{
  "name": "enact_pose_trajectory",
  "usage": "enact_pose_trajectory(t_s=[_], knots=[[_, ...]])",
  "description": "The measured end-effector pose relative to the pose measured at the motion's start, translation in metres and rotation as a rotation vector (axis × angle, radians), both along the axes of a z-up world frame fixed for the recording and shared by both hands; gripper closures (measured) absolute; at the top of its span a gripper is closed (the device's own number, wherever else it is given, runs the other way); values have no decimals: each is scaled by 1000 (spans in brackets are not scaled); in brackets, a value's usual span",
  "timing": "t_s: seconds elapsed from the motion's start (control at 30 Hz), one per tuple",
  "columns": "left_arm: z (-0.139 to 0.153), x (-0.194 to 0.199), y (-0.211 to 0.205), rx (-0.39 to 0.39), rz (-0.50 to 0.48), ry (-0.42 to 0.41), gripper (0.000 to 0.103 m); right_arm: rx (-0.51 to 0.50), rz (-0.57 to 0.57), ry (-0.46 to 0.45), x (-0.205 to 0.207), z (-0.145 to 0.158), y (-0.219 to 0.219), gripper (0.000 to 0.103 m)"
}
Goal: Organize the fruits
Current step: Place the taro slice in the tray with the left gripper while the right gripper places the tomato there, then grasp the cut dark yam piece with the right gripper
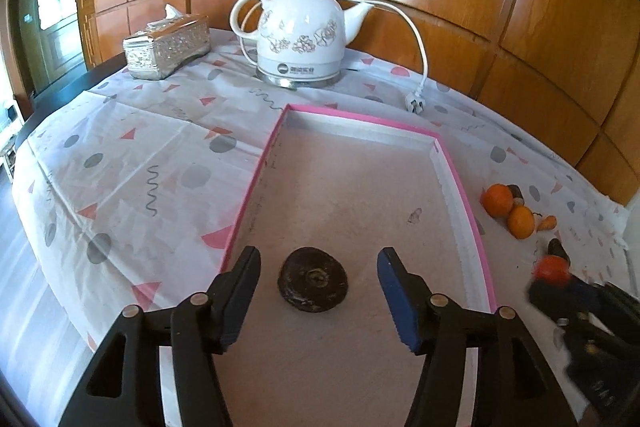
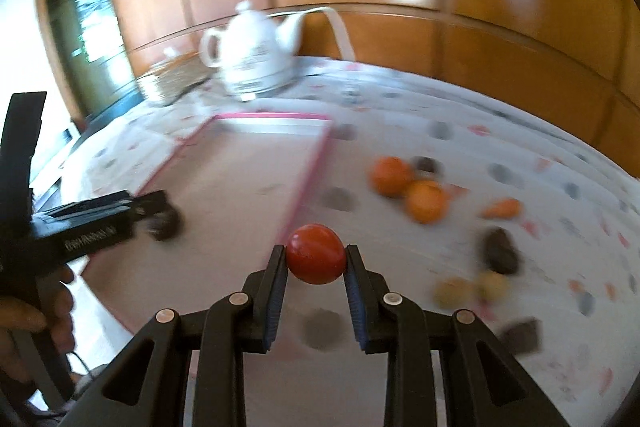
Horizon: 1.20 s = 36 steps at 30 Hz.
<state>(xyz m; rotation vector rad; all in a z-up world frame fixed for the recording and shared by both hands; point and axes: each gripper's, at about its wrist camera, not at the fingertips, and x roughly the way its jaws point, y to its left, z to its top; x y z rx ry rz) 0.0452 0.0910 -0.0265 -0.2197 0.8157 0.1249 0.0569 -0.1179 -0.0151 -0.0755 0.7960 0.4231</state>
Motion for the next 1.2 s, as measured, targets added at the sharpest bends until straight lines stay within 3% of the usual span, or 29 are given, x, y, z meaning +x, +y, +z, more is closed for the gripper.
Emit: enact_pose_trajectory(t_s=[0.23,0.53,0.63,0.83,1.2], knots=[[3,-9,12,-2,29,-14,39,-18,118,18,14,-2,55,74],[4,-15,19,-9,49,-15,38,-24,109,30,22,-8,76,71],[4,-16,19,-11,51,-20,36,-18,88,21,19,-7,72,65],[7,-19,14,-19,32,-28,34,4,23,17,13,-5,54,65],[9,-17,-17,-19,-76,-29,32,26,-168,7,-2,-1,-17,65]])
